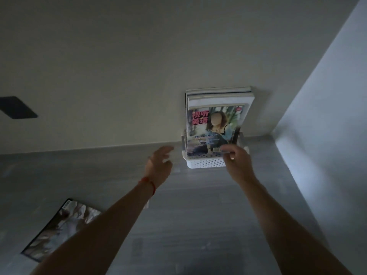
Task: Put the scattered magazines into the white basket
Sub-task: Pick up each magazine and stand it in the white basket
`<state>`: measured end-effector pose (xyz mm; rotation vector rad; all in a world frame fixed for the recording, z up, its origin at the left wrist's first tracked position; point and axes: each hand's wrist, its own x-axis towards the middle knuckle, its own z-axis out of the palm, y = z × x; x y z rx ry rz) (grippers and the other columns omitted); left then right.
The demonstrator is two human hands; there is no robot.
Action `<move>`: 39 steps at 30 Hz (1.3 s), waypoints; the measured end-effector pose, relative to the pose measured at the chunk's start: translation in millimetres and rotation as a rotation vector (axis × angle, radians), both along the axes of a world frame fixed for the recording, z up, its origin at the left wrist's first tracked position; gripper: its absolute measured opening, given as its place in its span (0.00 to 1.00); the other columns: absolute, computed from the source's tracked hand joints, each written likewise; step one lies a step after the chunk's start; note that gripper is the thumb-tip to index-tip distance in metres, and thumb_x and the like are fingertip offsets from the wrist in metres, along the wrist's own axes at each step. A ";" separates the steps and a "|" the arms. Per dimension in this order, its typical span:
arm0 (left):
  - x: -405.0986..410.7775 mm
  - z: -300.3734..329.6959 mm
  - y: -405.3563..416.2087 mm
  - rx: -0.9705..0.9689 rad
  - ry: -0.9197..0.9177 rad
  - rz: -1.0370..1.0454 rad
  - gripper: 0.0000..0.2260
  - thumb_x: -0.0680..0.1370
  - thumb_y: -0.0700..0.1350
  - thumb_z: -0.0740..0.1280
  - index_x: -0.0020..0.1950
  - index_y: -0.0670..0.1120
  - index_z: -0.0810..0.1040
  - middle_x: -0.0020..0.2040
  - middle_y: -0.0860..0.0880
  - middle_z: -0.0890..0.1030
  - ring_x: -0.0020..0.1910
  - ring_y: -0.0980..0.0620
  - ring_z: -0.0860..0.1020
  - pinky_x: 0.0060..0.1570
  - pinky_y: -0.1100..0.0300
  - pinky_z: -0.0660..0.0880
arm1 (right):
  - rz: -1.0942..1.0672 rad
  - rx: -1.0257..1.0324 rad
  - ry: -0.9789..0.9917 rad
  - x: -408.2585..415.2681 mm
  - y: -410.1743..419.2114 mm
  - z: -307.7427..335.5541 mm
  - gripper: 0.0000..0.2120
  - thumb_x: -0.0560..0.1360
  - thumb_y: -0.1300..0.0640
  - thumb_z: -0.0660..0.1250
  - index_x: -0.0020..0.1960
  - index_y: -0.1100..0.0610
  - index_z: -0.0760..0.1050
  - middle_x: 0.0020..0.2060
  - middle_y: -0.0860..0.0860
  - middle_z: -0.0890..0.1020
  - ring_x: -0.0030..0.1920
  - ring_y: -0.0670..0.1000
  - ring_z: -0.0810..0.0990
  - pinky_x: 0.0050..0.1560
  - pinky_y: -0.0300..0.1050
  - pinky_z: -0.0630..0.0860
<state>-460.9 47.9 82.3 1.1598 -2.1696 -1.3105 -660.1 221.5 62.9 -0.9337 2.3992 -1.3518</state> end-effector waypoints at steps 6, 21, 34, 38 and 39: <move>158.4 -46.9 -11.8 -0.023 -0.258 -0.009 0.25 0.69 0.27 0.63 0.61 0.47 0.81 0.59 0.46 0.83 0.59 0.43 0.81 0.57 0.57 0.76 | 0.127 0.116 -0.123 101.1 11.0 -18.8 0.12 0.78 0.47 0.66 0.47 0.55 0.82 0.39 0.47 0.86 0.40 0.44 0.85 0.46 0.45 0.82; 297.3 -96.4 -74.6 -0.530 -0.800 -0.589 0.31 0.75 0.48 0.63 0.78 0.55 0.60 0.78 0.49 0.62 0.78 0.48 0.57 0.76 0.44 0.53 | 0.291 0.321 -0.278 336.8 -45.1 -55.9 0.09 0.78 0.52 0.64 0.40 0.42 0.77 0.38 0.46 0.86 0.39 0.38 0.84 0.42 0.36 0.78; 251.6 -34.3 -92.8 -0.227 0.084 -0.431 0.07 0.75 0.49 0.68 0.52 0.55 0.75 0.39 0.59 0.79 0.35 0.65 0.74 0.39 0.66 0.72 | -0.062 0.194 -0.604 345.6 -6.2 -74.2 0.23 0.74 0.72 0.64 0.68 0.63 0.68 0.56 0.59 0.78 0.47 0.55 0.80 0.50 0.52 0.79; 211.5 -14.3 -71.0 0.047 0.293 -0.224 0.11 0.74 0.43 0.71 0.43 0.58 0.74 0.33 0.58 0.79 0.31 0.62 0.75 0.32 0.60 0.76 | -0.033 -0.011 -0.666 318.9 0.0 -47.5 0.20 0.74 0.69 0.71 0.62 0.57 0.75 0.55 0.49 0.85 0.52 0.51 0.84 0.48 0.43 0.80; 202.9 -11.4 -64.1 0.128 0.318 -0.194 0.10 0.74 0.44 0.70 0.42 0.58 0.73 0.33 0.57 0.78 0.32 0.59 0.76 0.33 0.56 0.78 | -0.023 -0.047 -0.622 309.9 0.6 -37.8 0.17 0.74 0.66 0.73 0.60 0.54 0.78 0.52 0.48 0.86 0.52 0.50 0.85 0.49 0.43 0.81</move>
